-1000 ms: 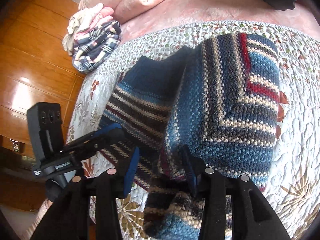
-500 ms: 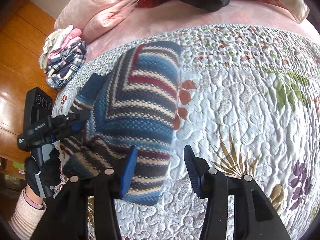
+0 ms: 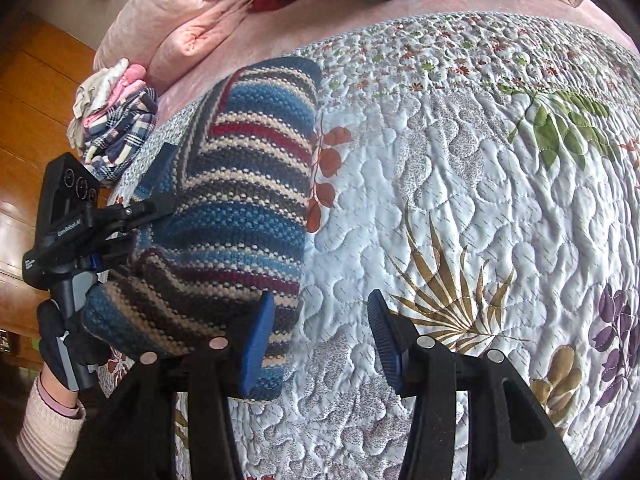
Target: Fold small clothes
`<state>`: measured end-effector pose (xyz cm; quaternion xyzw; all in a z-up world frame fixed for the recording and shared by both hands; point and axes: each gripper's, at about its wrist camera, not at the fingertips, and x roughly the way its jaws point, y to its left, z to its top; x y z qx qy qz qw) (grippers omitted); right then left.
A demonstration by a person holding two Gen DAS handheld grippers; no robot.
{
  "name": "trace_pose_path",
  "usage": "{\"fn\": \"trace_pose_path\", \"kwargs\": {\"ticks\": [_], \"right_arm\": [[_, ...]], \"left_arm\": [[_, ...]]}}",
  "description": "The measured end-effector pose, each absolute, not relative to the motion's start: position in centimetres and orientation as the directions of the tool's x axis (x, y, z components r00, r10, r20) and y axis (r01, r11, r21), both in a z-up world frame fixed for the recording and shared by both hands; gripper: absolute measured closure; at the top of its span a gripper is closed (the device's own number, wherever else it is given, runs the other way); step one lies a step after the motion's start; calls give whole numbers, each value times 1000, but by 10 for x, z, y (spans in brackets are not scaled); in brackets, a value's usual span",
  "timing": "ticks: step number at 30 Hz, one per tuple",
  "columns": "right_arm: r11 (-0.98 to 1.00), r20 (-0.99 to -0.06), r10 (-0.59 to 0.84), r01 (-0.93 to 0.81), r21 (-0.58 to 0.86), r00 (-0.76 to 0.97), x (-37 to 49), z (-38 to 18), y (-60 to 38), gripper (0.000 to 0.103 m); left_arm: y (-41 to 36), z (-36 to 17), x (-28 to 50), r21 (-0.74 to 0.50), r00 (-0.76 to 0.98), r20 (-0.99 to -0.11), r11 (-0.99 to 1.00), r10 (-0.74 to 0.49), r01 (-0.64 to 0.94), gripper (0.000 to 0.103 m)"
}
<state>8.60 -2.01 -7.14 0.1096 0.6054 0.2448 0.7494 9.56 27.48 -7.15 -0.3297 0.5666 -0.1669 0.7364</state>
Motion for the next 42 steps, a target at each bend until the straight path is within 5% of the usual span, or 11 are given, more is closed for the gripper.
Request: {"fn": "trace_pose_path", "kwargs": {"ticks": [8, 18, 42], "right_arm": [[869, -867, 477, -223, 442, 144, 84, -79, -22, 54], [873, -865, 477, -205, 443, 159, 82, -68, -30, 54], [762, -786, 612, -327, 559, 83, 72, -55, 68, 48]], "left_arm": [[266, -53, 95, -647, 320, -741, 756, -590, -102, 83], [286, -18, 84, -711, 410, -650, 703, -640, -30, 85], [480, 1, 24, -704, 561, -657, 675, -504, -219, 86]]}}
